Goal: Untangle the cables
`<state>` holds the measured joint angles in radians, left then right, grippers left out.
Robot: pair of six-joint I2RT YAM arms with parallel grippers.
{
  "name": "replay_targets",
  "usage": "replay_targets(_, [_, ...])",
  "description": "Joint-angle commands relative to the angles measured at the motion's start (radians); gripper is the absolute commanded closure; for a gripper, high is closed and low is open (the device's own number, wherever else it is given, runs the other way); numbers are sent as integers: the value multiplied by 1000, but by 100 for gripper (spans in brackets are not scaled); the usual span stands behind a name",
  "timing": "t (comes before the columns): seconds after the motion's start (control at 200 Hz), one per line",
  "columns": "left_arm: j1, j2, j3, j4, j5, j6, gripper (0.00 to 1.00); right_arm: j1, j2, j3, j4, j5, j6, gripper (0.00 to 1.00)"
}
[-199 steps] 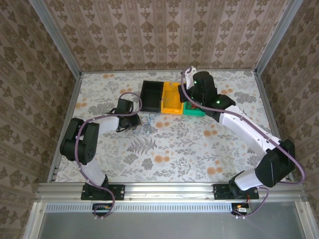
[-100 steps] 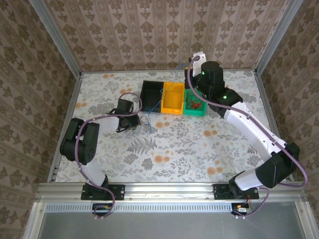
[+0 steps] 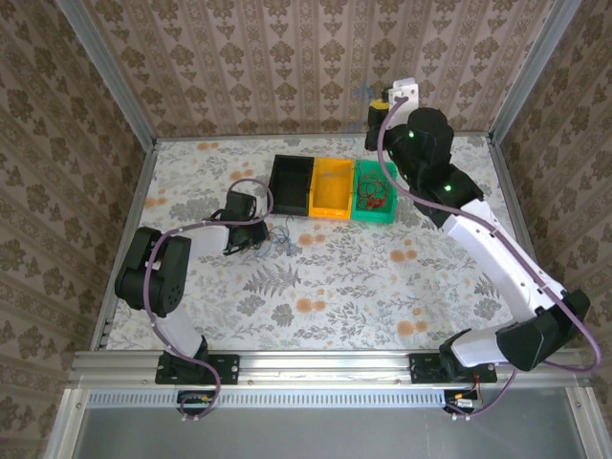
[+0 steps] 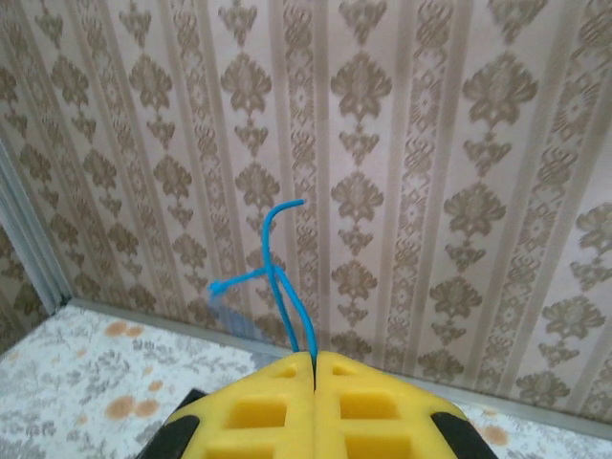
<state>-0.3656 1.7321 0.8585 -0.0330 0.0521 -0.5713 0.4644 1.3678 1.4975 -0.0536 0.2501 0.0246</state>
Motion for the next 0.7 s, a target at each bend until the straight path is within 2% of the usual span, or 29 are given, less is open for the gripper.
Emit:
replay_targets(0.0, [4, 86, -55, -140, -46, 19, 72, -6, -41, 16, 46, 37, -12, 100])
replay_targets(0.44, [3, 68, -35, -119, 11, 34, 69, -16, 17, 18, -11, -38, 3, 100])
replay_targets(0.695, [1, 45, -27, -110, 24, 34, 68, -18, 163, 32, 2, -120, 43, 100])
